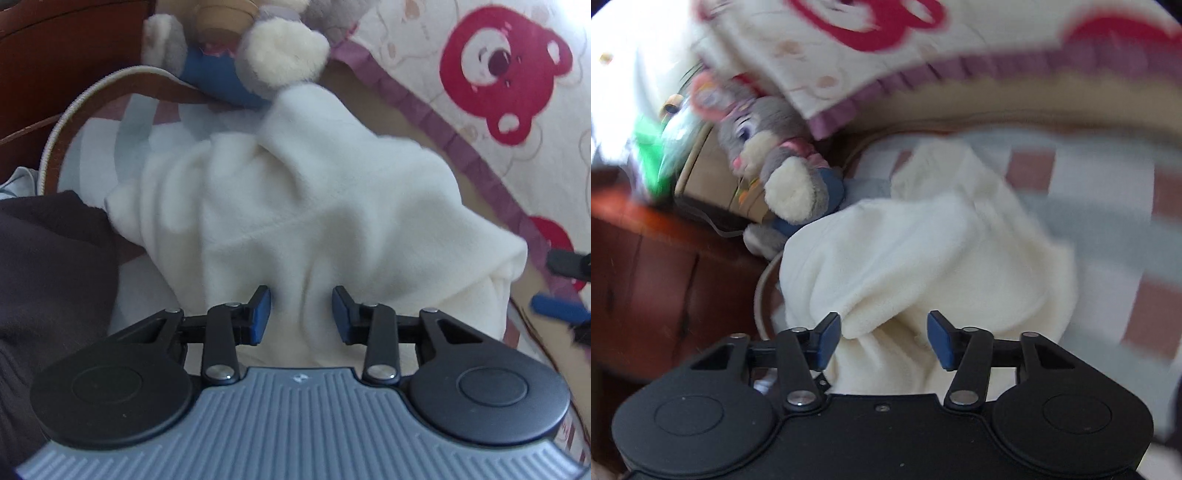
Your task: Fold clothes
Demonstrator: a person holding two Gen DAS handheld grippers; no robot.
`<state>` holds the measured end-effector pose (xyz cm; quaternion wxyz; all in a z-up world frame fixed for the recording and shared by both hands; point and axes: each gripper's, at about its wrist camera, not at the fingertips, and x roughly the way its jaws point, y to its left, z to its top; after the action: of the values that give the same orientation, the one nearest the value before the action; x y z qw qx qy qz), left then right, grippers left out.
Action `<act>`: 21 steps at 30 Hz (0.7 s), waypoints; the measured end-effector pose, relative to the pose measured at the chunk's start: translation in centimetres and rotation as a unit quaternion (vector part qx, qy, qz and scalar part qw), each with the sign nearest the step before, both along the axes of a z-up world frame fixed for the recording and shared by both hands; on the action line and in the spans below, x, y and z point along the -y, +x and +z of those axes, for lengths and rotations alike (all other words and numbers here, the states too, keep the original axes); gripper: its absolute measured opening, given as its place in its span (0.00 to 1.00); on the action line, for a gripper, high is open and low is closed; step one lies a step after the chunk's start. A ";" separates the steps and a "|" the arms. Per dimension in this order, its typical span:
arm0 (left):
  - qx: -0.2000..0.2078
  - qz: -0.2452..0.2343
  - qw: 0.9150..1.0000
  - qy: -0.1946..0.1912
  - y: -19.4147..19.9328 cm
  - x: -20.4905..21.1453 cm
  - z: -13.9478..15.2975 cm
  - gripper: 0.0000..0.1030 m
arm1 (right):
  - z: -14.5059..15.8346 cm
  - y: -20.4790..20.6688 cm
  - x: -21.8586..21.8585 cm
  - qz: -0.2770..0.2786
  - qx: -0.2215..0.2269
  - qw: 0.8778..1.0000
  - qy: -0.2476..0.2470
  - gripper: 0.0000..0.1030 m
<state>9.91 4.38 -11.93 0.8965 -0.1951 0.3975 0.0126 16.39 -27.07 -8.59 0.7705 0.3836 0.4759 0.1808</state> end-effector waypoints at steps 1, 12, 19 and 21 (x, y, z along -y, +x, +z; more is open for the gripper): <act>0.000 0.003 1.000 -0.003 -0.1 -0.3 0.0 0.35 | -0.8 0.3 0.2 -0.006 -0.017 0.999 0.030 0.73; -0.031 -0.066 0.995 -0.069 0.4 0.9 -2.2 0.17 | -5.1 4.6 -0.4 -0.066 -0.039 0.996 0.049 0.78; 0.007 -0.127 0.992 -0.026 -1.1 3.4 -1.8 0.14 | -2.0 2.5 -1.5 -0.099 0.063 0.993 -0.007 0.15; 0.044 -0.142 0.989 0.010 -1.9 4.6 -0.7 0.15 | 0.0 1.3 -0.9 -0.102 0.102 0.989 0.015 0.14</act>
<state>7.97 -0.18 -12.65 0.9077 -0.1278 0.3812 -0.1197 17.73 -26.18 -8.59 0.8239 0.4210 0.3500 0.1463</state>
